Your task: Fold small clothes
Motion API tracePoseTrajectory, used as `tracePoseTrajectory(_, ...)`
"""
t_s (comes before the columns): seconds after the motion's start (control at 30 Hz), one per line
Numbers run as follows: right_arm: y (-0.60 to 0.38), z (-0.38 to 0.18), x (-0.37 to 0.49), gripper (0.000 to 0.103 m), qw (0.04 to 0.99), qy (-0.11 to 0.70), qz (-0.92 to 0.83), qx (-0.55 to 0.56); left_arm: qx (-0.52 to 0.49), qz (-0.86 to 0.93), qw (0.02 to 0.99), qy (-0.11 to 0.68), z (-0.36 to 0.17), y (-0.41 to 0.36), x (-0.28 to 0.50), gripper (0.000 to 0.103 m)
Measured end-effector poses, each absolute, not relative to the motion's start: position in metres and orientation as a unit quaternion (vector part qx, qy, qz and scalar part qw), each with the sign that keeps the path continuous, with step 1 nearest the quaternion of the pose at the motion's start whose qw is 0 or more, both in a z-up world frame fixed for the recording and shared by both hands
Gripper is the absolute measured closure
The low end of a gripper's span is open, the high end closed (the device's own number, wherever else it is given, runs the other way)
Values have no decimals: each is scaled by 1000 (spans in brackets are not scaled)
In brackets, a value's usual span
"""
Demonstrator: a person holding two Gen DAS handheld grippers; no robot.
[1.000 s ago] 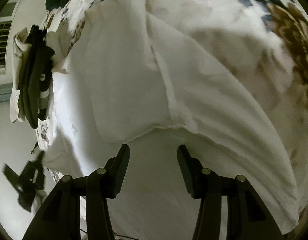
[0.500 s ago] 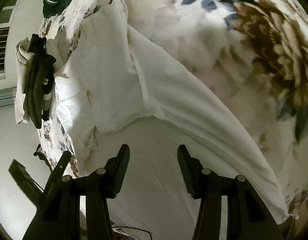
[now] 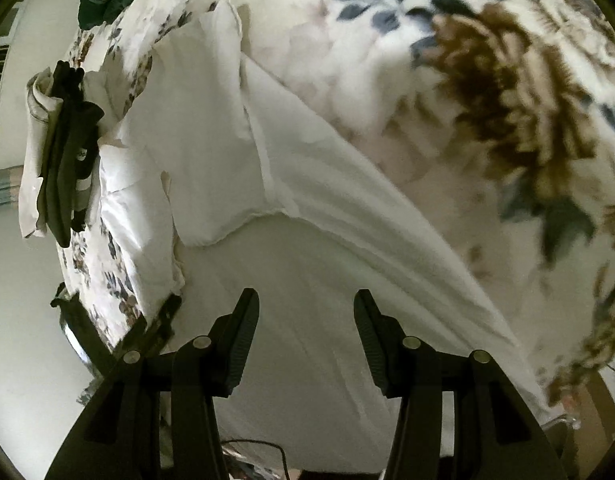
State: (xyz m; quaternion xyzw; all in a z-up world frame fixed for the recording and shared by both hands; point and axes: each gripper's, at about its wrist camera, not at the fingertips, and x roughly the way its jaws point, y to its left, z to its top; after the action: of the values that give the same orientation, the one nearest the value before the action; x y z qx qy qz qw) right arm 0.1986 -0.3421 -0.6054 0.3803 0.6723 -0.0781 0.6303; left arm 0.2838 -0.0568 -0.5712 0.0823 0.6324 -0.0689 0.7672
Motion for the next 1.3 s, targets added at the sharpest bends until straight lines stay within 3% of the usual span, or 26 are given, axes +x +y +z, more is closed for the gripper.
tracePoseTrajectory(0.37,-420,-567,174,51,604,738,-3,301,46,-40,771,634,-499,-102,210,8)
tracePoseTrajectory(0.63,-551,-580,138,51,583,768,-21,264,-58,-52,653,753,-547,-254,82,8)
tracePoseTrajectory(0.77,-606,-590,124,51,574,772,-44,270,-90,-72,636,763,-577,-316,49,11)
tracePoseTrajectory(0.8,-615,-591,124,51,573,772,-45,272,-96,-73,636,762,-586,-327,44,16)
tracePoseTrajectory(0.83,-620,-593,125,51,574,772,-44,271,-94,-69,638,761,-594,-336,42,37)
tracePoseTrajectory(0.87,-626,-595,128,51,574,773,-39,267,-84,-61,641,761,-602,-341,39,72)
tracePoseTrajectory(0.97,-630,-599,143,51,577,776,-22,252,-59,-15,665,745,-610,-344,37,101)
tracePoseTrajectory(1.3,-554,-615,310,51,603,755,134,221,-77,2,732,677,-520,-287,17,103)
